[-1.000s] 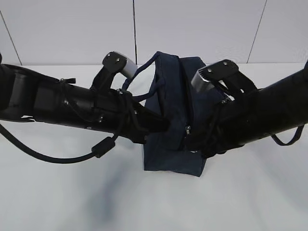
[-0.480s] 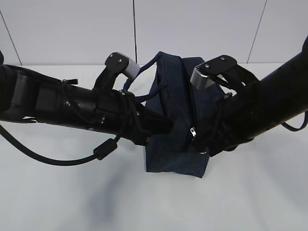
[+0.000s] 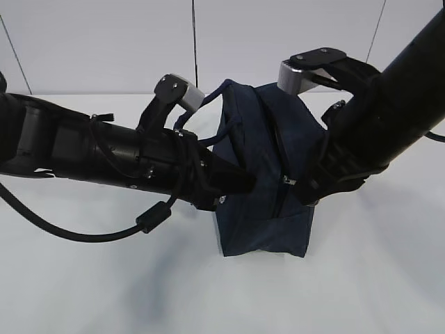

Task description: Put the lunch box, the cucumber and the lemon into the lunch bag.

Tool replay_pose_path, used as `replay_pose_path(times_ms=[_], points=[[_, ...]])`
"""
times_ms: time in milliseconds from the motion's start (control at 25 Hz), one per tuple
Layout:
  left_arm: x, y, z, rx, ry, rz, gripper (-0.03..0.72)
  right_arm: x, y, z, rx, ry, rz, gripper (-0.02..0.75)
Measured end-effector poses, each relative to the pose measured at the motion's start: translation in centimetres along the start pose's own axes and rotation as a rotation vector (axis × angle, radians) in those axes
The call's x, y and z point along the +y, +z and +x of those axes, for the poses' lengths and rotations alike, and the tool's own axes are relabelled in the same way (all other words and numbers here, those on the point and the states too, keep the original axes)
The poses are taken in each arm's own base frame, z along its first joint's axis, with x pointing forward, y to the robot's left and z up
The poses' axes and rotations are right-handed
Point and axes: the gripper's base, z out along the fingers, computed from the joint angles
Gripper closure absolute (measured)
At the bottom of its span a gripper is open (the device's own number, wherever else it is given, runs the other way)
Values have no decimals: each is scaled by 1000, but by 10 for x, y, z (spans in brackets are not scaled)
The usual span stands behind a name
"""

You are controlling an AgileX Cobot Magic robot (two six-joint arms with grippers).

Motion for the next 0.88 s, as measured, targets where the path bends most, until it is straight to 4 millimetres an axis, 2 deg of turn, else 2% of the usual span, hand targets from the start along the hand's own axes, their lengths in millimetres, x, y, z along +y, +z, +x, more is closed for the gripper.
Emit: replay_pose_path(times_ms=[280, 600, 880], points=[[-1, 0, 0, 1, 6, 9, 697, 2, -2, 1, 24, 102, -17, 727], [-2, 0, 0, -2, 4, 13, 697, 2, -15, -9, 3, 90, 7, 728], [-1, 0, 2, 17, 23, 2, 697, 2, -18, -12, -3, 82, 10, 731]])
